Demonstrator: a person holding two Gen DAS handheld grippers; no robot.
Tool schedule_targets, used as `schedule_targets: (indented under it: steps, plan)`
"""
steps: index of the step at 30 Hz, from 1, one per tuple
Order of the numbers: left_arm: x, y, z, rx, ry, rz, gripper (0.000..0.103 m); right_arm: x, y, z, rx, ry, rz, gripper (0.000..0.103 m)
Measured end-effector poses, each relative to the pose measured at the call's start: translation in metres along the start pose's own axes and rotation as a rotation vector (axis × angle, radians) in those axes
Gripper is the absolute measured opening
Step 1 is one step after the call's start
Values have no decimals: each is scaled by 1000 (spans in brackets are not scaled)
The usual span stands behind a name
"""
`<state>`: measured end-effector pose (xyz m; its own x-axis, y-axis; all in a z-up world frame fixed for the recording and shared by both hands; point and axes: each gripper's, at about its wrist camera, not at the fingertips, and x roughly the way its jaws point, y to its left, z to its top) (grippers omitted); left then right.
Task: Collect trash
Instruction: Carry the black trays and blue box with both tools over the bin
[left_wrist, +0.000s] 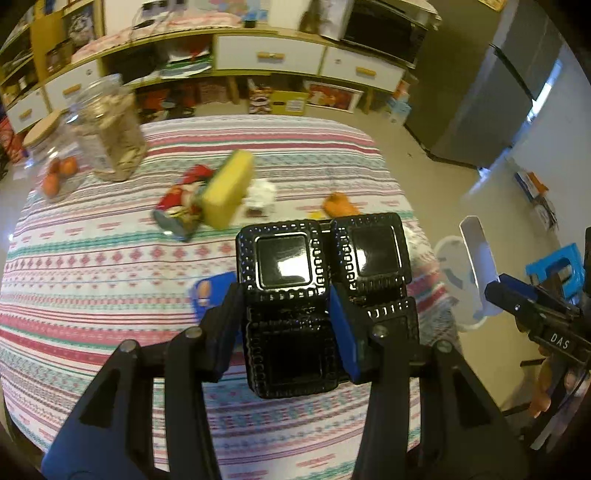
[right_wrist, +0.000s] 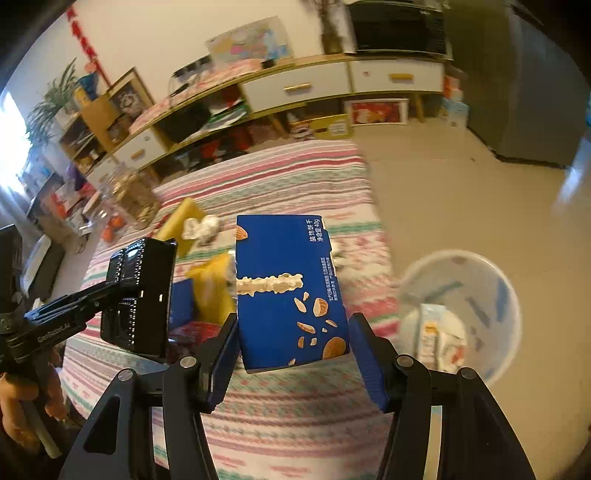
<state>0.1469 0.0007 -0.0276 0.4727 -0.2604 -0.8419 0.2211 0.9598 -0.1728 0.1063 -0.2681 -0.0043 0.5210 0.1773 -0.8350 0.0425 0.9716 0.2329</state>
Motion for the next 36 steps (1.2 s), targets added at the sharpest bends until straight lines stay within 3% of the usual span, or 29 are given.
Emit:
schedule_targets:
  steps: [9,21,29,34,35,36]
  plan:
    - [11,-71,-9,104,16,-68,49,-35,-75,-28,98,-7,-83,60]
    - [38,-179,-23,270,36,-111,49,-65,-153,-55,220,-17,-111,60]
    - [78,-226,-9,266,50,-116,49,-67,-184,-59,275,-7,-128,60]
    - [99,-236,-5,228,79,-173,51,-68,-193,-59,283,-5,-147,60]
    - [104,-237,-4,218,88,-187,53,-68,-195,-59,290,-5,-149,60]
    - [106,-237,-3,211,89,-190,62,-67,-196,-59,295,-4,-151,60]
